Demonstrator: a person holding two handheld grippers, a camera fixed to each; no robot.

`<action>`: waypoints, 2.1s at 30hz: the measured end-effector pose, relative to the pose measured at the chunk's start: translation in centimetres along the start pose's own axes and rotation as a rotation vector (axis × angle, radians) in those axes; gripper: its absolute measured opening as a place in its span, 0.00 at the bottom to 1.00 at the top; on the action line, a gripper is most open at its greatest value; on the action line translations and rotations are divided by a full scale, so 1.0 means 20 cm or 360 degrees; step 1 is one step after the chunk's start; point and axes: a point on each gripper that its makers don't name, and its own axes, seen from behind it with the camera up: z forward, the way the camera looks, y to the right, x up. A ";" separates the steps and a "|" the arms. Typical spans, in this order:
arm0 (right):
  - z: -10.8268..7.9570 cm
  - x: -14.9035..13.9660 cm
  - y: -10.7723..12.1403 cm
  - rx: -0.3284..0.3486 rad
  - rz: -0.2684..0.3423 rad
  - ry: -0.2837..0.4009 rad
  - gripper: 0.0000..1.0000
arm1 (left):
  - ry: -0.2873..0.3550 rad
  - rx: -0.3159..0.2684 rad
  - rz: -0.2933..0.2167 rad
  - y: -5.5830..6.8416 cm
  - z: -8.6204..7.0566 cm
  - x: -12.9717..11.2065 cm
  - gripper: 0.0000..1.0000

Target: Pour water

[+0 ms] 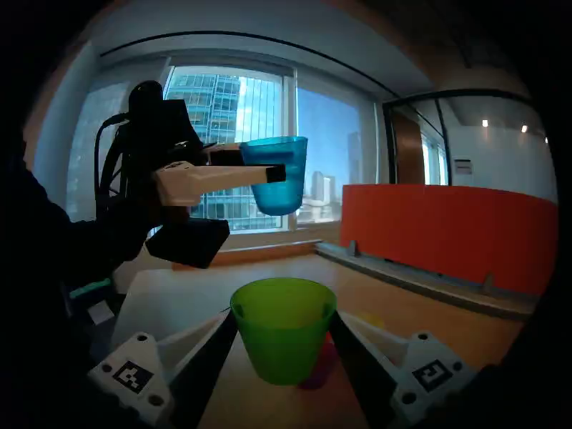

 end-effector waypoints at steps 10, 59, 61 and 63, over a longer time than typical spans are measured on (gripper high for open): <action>0.03 -0.01 -0.06 0.0047 0.0006 0.0000 0.90 | -0.0007 0.0010 0.0160 0.01 0.00 0.02 0.83; 0.06 -0.02 -0.08 0.0064 0.0004 0.0001 0.90 | -0.0033 0.0045 0.0789 0.03 0.00 0.12 0.83; 0.06 -0.02 -0.08 0.0062 0.0004 0.0001 0.90 | -0.0036 0.0047 0.0809 0.02 0.01 0.12 0.83; 0.06 -0.02 -0.08 0.0062 0.0004 0.0002 0.90 | -0.0038 0.0047 0.0831 0.03 0.01 0.11 0.83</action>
